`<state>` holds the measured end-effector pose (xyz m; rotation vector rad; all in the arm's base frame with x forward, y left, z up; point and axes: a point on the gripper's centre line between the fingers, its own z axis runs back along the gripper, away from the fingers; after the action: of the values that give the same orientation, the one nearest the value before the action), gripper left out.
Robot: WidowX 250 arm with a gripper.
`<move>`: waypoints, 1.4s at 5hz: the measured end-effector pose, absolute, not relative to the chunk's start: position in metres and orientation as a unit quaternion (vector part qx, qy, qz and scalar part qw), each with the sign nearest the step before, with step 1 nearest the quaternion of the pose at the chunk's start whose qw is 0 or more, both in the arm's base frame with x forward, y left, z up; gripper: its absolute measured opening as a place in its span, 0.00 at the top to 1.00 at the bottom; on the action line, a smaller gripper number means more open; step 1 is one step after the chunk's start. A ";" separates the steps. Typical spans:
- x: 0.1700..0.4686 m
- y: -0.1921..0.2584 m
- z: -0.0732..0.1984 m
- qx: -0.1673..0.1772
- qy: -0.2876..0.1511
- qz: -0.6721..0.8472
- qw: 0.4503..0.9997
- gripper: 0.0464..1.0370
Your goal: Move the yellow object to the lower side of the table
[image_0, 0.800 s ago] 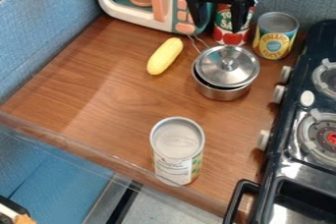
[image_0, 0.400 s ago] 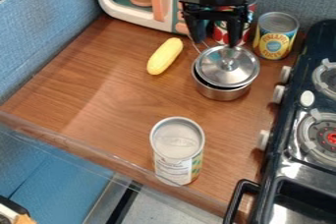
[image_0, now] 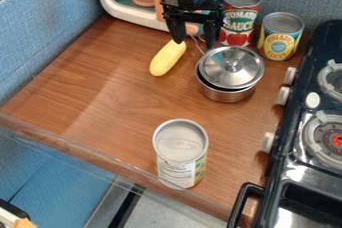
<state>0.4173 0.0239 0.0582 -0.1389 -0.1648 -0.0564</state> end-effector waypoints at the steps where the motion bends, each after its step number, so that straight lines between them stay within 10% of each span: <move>1: 0.417 0.042 0.046 -0.031 -0.075 -0.033 0.996 0.04; 5: 0.416 0.068 0.007 0.017 -0.012 0.005 1.000 0.04; 7: 0.416 0.068 -0.002 0.021 0.003 0.010 1.000 0.35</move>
<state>0.4159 0.0685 -0.0023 0.0418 0.0069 0.0198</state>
